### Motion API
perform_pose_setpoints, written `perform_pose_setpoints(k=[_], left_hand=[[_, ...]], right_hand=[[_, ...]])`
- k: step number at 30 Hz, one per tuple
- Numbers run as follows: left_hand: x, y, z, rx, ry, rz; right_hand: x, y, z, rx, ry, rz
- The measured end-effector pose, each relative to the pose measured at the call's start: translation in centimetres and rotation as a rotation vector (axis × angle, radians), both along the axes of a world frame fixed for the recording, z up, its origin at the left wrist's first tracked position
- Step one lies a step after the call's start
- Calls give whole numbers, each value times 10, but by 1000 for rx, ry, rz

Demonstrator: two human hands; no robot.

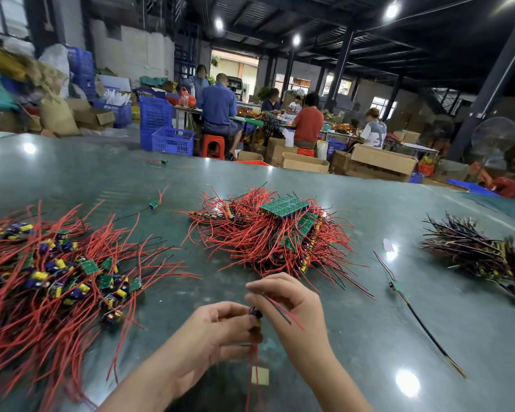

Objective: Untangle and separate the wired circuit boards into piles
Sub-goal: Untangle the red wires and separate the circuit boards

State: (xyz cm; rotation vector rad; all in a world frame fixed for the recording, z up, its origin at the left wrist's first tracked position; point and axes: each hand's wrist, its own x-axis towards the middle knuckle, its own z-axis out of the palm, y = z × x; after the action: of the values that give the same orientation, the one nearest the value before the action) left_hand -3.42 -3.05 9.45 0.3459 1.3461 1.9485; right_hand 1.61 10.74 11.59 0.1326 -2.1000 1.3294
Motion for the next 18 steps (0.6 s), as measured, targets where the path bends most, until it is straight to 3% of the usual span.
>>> perform_pose_setpoints(k=[5, 18], left_hand=[[0, -2, 3, 65, 12, 27], [-3, 1, 0, -16, 120, 274]], right_hand=[[-3, -2, -5, 15, -136, -79], [0, -9, -3, 74, -118, -38]])
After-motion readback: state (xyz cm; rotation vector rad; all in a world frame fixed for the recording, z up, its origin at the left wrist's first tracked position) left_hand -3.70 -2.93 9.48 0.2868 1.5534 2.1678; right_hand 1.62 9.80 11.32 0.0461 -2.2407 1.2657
